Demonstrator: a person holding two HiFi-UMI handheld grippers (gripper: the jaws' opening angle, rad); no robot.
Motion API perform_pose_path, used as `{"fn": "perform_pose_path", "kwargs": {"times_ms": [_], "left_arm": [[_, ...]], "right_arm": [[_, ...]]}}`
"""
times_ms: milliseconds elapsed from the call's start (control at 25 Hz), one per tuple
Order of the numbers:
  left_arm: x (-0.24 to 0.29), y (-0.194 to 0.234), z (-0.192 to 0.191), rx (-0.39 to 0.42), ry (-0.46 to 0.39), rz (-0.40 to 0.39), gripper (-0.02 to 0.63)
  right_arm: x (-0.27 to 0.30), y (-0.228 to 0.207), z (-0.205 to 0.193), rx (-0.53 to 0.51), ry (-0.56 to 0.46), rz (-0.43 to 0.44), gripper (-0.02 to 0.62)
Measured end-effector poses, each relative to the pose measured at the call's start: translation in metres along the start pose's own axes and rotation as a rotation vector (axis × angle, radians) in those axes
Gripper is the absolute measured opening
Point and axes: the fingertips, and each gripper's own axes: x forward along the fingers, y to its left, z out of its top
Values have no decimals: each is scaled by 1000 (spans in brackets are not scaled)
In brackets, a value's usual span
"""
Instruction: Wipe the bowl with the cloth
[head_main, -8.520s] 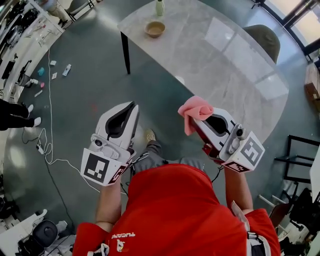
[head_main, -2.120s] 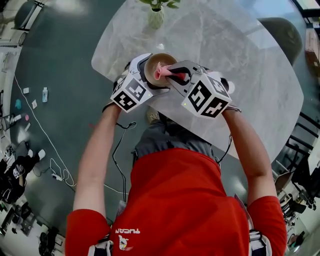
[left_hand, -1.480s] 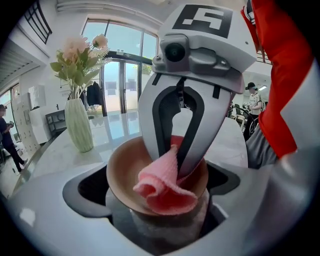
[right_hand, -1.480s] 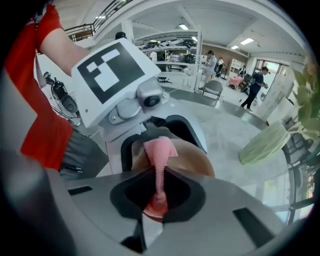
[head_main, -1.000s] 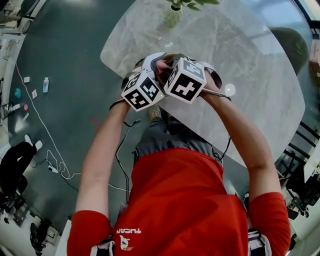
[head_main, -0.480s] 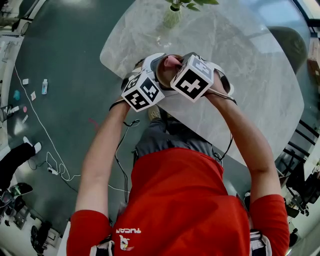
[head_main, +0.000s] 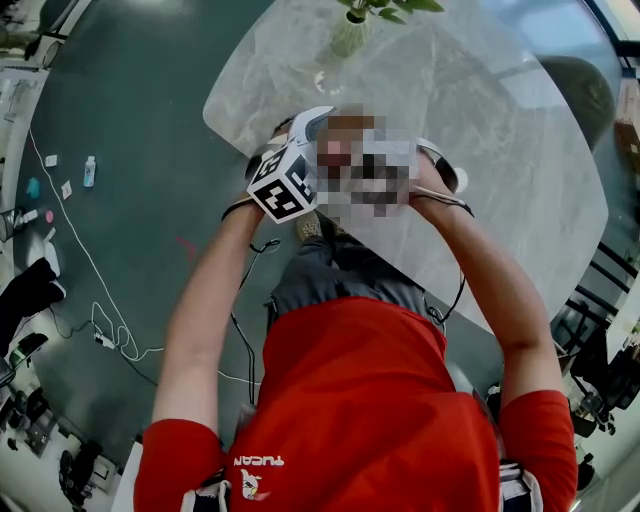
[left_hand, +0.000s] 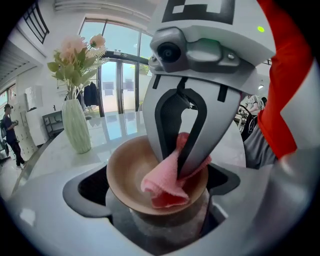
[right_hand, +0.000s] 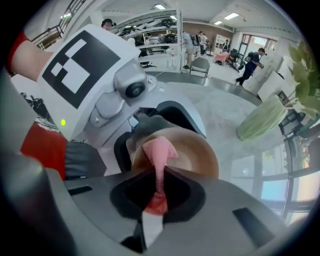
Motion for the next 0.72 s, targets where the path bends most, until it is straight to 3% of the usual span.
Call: {"fn": "perform_pose_path", "kwargs": {"times_ms": [200,560,720], "left_arm": [[1,1,0,-4,2,4,581],[0,1,-3,-9,7,2,581],[0,1,-1,-6,2,2,581]], "right_arm": [[14,-8,12,17,-7,-8,21],[14,-44,12,15,37,-176,21],[8,-48,-2,-5,76,-192,21]]}}
